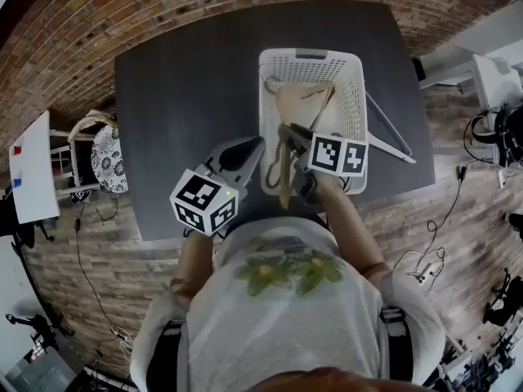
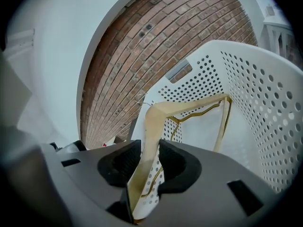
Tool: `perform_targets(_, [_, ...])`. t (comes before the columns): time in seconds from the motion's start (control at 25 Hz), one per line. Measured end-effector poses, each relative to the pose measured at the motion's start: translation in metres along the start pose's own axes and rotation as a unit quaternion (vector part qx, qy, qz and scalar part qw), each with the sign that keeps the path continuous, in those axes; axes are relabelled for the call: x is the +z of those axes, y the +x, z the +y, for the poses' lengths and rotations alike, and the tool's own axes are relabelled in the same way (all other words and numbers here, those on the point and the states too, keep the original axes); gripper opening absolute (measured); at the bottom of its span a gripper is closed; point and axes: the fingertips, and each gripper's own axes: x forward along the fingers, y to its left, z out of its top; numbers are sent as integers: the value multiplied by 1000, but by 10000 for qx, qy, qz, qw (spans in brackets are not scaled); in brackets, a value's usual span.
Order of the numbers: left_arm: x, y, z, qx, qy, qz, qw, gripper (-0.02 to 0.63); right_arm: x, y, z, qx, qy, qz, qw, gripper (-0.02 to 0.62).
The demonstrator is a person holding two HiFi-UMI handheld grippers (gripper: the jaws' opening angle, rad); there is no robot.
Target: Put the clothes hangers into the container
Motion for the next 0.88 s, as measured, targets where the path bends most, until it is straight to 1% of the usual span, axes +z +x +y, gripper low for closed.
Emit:
perform_targets(0.44, [2,2,-5,-17,33,-27,10000,29,-3,9,2,67,-46,249,9997,133])
perform_targets(0.52, [2,1,-5,-18,36,-37,10000,29,-3,11,5,132,-205,299,9993,133])
perform_targets(0.64, [2,0,-7,-12,53,-53,10000,29,-2,10,5,169,-442,315,9984,151])
perform_targets(0.76, [2,-1,-9,-7,80,-87,9999,29,2,4,4,47,-583,265,9979,172])
perform_targets(0.88, [6,-3,-10,-20,113,-133,9998,29,10,-8,9,-120,-842,77,9963,170])
